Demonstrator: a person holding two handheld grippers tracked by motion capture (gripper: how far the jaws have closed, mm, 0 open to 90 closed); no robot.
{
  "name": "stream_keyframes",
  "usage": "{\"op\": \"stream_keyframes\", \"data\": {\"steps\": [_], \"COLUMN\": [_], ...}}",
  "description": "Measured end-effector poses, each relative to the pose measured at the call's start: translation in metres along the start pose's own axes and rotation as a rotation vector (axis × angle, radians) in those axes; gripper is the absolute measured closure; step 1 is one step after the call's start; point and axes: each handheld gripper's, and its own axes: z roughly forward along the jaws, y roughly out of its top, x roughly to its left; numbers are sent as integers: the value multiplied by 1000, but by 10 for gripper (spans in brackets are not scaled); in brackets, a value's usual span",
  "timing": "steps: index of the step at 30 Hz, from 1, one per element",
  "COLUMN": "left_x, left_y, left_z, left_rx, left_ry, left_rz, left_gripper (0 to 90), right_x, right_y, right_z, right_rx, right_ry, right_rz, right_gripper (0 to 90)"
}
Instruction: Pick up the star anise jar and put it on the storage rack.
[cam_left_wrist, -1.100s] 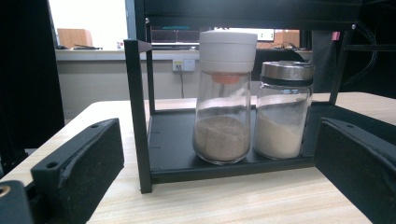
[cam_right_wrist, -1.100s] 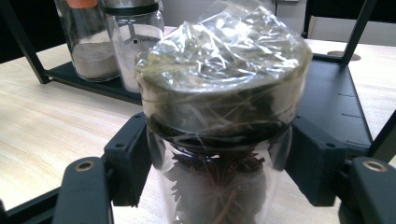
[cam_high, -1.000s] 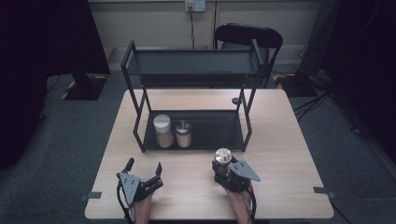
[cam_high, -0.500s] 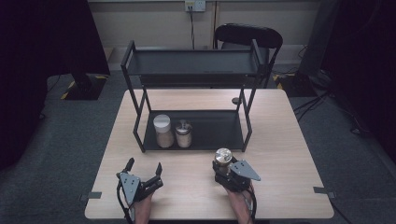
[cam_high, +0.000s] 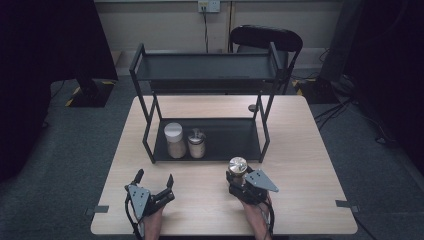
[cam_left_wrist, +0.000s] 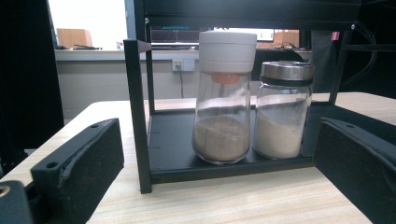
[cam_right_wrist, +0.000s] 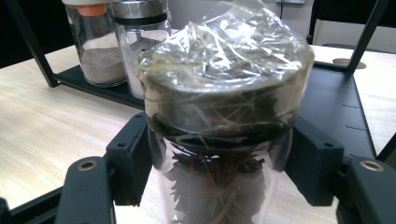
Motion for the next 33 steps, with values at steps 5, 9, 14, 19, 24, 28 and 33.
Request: {"op": "stream_keyframes", "data": {"steps": [5, 9, 14, 19, 24, 28, 33], "left_x": [0, 0, 0, 0, 0, 0, 0], "left_y": [0, 0, 0, 0, 0, 0, 0], "left_z": [0, 0, 0, 0, 0, 0, 0], "left_rx": [0, -1, -1, -1, -1, -1, -1], "left_ry": [0, 0, -1, -1, -2, -2, -2], "left_rz": [0, 0, 0, 0, 0, 0, 0], "left_gripper": [12, 12, 12, 12, 12, 12, 12], "right_x": [-1, -1, -2, -2, -3, -4, -4], "right_y": [2, 4, 5, 5, 6, 8, 11], "right_z": [1, 1, 2, 3, 4, 5, 6], "right_rx": [-2, -7, -4, -1, -4, -7, -10], "right_ry": [5, 8, 12, 13, 16, 20, 20], "right_rz": [-3, -5, -6, -6, -4, -5, -11], "right_gripper": [315, 315, 315, 315, 315, 315, 315]}}
